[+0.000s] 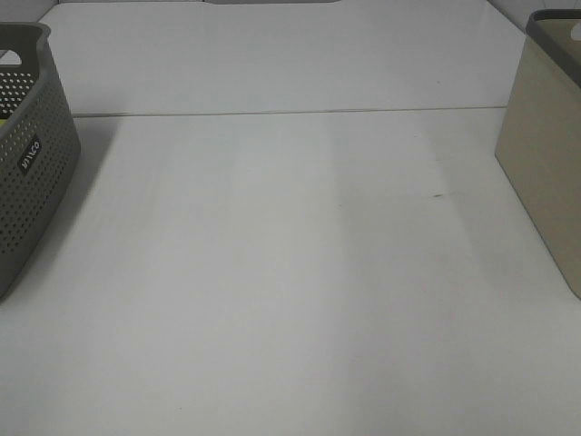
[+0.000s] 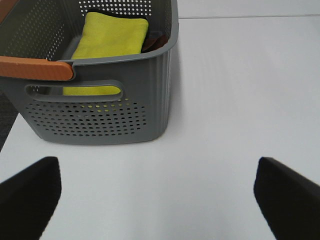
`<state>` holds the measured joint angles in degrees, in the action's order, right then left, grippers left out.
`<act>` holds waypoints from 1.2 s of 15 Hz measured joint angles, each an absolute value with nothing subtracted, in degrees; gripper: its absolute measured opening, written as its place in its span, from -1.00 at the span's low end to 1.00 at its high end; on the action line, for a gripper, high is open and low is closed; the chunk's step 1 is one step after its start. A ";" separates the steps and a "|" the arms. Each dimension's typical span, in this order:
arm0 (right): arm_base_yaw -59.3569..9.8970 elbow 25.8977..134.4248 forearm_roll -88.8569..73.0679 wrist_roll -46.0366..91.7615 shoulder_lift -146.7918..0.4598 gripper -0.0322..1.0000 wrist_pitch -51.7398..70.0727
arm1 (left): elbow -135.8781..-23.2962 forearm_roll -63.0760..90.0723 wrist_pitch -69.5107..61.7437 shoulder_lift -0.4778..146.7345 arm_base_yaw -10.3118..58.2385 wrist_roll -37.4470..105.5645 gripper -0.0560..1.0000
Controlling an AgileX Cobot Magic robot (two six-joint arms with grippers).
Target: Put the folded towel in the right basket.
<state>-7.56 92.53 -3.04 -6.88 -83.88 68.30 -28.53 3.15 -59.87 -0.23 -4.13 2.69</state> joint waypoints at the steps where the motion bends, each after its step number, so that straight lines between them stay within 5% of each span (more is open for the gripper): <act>1: -7.56 86.29 -2.86 -7.22 -78.15 0.95 66.81 | -28.53 3.15 -59.87 -0.23 -4.13 2.69 0.95; 9: -7.56 48.53 -2.86 -4.35 -30.42 0.95 64.57 | -28.53 3.15 -59.87 -0.23 -4.13 2.69 0.95; 18: -7.56 29.16 -3.50 4.87 0.23 0.95 60.33 | -28.53 3.15 -59.87 -0.23 -4.13 2.69 0.95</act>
<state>-7.56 29.16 -3.50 4.87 0.23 60.33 -28.53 3.15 -59.87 -0.23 -4.13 2.69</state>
